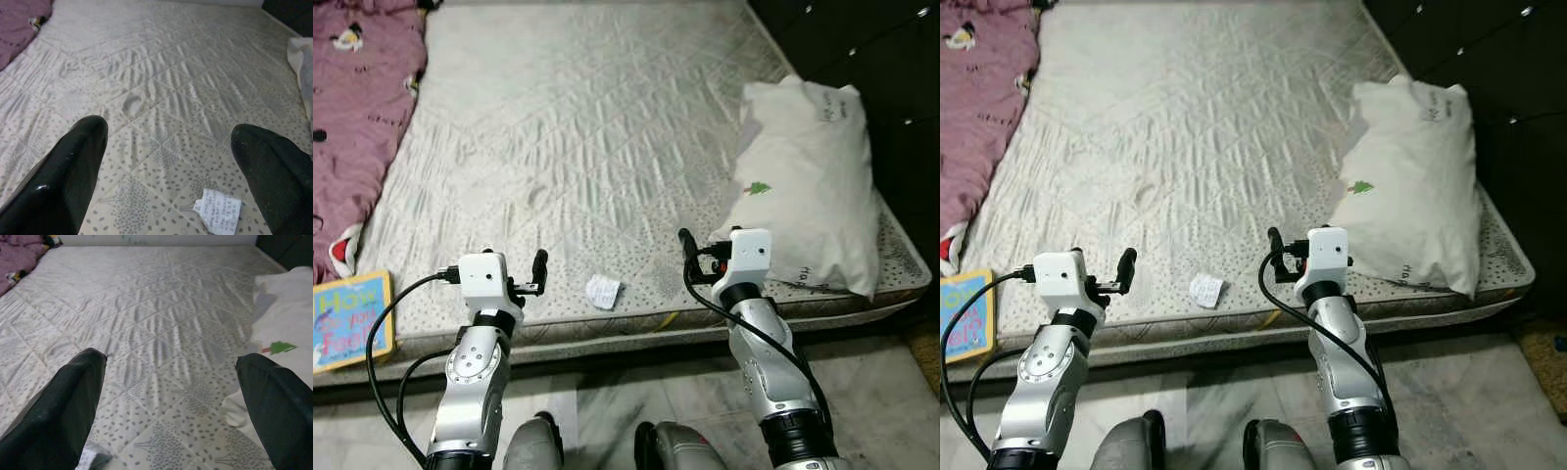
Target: Clean up the room
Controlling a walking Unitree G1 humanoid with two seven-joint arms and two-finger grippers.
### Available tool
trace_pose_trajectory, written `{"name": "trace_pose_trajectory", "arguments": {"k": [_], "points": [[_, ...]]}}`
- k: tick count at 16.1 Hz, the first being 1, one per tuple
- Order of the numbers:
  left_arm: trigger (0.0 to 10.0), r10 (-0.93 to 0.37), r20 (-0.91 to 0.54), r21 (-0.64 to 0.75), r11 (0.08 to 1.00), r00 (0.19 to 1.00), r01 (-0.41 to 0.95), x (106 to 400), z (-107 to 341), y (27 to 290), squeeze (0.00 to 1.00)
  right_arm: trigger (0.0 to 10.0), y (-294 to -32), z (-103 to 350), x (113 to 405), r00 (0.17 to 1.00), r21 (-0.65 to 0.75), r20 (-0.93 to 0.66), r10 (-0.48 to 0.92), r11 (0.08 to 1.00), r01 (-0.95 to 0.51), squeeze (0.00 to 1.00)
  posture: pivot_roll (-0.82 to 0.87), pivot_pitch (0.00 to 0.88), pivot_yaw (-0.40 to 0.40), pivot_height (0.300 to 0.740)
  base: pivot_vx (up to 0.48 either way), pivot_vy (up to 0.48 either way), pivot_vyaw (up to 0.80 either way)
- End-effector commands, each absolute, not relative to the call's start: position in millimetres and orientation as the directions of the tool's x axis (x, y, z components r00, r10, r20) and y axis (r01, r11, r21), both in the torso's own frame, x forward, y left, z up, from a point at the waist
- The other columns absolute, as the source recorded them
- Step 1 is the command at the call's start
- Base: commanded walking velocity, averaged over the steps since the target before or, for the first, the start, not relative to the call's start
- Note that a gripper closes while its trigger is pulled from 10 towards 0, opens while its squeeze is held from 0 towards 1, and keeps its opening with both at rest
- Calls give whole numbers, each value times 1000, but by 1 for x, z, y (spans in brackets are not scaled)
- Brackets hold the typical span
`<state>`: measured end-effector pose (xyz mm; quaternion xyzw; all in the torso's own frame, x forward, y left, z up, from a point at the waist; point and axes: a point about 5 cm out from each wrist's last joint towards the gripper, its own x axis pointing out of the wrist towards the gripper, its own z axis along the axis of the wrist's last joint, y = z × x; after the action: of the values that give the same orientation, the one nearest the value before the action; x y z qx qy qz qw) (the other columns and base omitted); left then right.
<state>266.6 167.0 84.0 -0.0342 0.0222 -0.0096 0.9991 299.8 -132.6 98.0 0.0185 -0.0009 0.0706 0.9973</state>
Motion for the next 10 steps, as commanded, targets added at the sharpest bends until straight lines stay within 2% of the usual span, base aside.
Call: {"name": "trace_pose_trajectory", "arguments": {"k": [1,3,10], "points": [[10000,-13,-49,-59,998,999,10,265,85,168,0,10000,-134,97,297,990,49,3,141,989,-141,0,48,210,-32,740,0,0,0],[10000,5,-45,-50,999,999,-7,264,87,170,0,10000,-132,97,296,988,55,0,152,987,-152,0,50,230,-35,735,0,0,0],[10000,34,-47,-53,998,998,-37,264,89,173,0,10000,-132,99,296,986,56,-3,166,985,-166,0,49,249,-41,650,0,0,0]]}}
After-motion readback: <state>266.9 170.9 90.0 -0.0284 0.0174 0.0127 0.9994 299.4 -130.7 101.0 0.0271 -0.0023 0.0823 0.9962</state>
